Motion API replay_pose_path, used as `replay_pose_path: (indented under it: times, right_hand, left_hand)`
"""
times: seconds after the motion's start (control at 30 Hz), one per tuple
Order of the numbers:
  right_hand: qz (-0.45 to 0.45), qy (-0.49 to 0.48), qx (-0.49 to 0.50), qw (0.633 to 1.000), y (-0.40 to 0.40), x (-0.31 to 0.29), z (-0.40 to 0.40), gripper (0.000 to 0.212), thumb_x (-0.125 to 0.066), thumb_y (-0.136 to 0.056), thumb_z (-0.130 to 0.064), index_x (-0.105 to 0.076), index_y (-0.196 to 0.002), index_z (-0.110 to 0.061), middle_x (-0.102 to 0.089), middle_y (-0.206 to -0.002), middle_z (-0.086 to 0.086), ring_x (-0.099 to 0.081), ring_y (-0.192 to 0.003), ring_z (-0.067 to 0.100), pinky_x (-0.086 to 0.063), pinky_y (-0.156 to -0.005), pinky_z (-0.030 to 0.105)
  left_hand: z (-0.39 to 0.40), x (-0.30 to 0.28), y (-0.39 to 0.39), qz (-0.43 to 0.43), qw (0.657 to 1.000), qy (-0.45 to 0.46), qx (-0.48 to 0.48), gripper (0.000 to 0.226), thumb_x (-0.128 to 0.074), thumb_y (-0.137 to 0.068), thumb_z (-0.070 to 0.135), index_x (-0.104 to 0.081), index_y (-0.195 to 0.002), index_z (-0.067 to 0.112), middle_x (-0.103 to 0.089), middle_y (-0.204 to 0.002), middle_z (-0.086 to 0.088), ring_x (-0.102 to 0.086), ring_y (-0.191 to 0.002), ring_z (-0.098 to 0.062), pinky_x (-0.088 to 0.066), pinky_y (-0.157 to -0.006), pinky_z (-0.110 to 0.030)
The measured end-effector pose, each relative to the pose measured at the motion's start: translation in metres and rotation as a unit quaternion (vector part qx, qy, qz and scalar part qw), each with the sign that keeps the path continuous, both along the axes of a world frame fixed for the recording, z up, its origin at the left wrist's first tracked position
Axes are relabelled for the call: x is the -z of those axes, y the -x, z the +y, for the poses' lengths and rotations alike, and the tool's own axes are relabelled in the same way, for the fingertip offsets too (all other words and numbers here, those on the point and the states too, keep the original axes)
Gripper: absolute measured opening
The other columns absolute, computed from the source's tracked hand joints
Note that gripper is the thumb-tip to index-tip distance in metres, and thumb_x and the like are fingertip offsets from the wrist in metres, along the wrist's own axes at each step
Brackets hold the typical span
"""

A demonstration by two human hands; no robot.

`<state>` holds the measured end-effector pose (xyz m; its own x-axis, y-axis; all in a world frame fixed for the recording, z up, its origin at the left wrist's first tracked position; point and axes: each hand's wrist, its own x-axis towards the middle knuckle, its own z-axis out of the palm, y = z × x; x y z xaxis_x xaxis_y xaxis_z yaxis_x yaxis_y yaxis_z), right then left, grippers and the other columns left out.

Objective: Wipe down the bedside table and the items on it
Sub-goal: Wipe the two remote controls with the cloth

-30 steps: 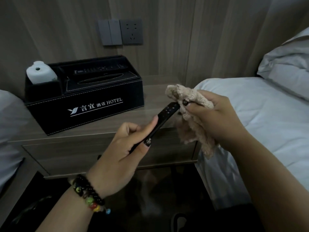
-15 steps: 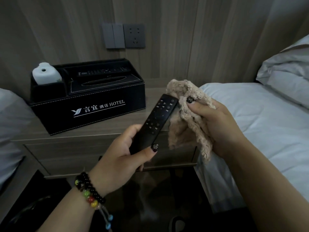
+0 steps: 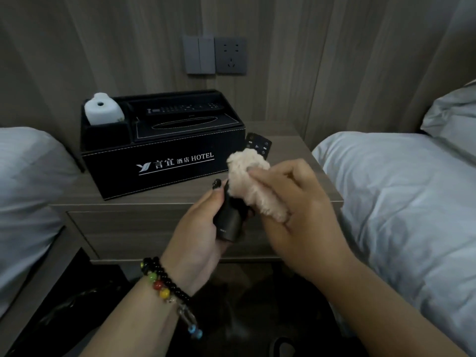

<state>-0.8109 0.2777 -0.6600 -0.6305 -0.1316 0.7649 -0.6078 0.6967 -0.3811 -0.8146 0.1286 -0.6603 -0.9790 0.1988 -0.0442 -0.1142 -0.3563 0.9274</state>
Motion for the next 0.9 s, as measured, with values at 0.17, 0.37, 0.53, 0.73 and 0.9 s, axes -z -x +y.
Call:
replay_pose_path:
  times: [0.17,0.37,0.53,0.73,0.9]
  right_hand:
    - [0.005,-0.076,0.015,0.997,-0.02,0.0,-0.022,0.047,-0.05,-0.076,-0.023,-0.064,-0.121,-0.017,-0.055,-0.109,0.005,-0.056,-0.091,0.018,-0.047,-0.073,0.04]
    - [-0.009,-0.138,-0.029,0.99,-0.031,-0.001,-0.036,0.045,-0.051,-0.077,-0.026,-0.066,-0.119,-0.017,-0.059,-0.109,0.008,-0.058,-0.091,0.025,-0.045,-0.07,0.04]
    - [0.003,-0.178,-0.051,0.983,-0.033,-0.002,-0.039,0.042,-0.053,-0.08,-0.03,-0.066,-0.119,-0.019,-0.059,-0.109,0.005,-0.058,-0.095,0.021,-0.043,-0.074,0.035]
    - [-0.011,-0.125,-0.063,0.99,-0.028,-0.008,-0.033,0.043,-0.054,-0.078,-0.024,-0.066,-0.119,-0.016,-0.058,-0.108,0.004,-0.058,-0.091,0.019,-0.047,-0.071,0.041]
    - [-0.021,-0.088,-0.109,0.99,-0.025,-0.011,-0.026,0.044,-0.055,-0.078,-0.018,-0.065,-0.121,-0.014,-0.057,-0.107,0.002,-0.059,-0.091,0.017,-0.049,-0.069,0.043]
  left_hand:
    - [-0.006,-0.006,0.001,-0.091,0.981,-0.168,0.031,0.044,-0.041,-0.095,0.031,-0.066,-0.115,0.001,-0.067,-0.116,-0.019,-0.065,-0.109,-0.031,-0.047,-0.094,-0.041]
    - [-0.024,-0.01,0.002,-0.173,0.956,-0.229,0.056,0.055,-0.053,-0.077,0.041,-0.068,-0.116,0.006,-0.067,-0.114,-0.011,-0.066,-0.102,-0.025,-0.056,-0.085,-0.041]
    - [-0.033,-0.011,0.007,-0.176,0.945,-0.263,0.08,0.053,-0.054,-0.083,0.04,-0.061,-0.127,0.011,-0.062,-0.117,-0.001,-0.056,-0.109,-0.014,-0.046,-0.095,-0.031]
    - [-0.028,-0.013,0.003,-0.138,0.947,-0.279,0.086,0.049,-0.052,-0.086,0.036,-0.063,-0.125,0.009,-0.065,-0.113,-0.005,-0.057,-0.11,-0.019,-0.041,-0.104,-0.037]
    - [-0.029,-0.013,0.007,-0.113,0.95,-0.279,0.086,0.053,-0.052,-0.085,0.033,-0.056,-0.132,0.009,-0.063,-0.121,-0.003,-0.056,-0.116,-0.018,-0.04,-0.106,-0.039]
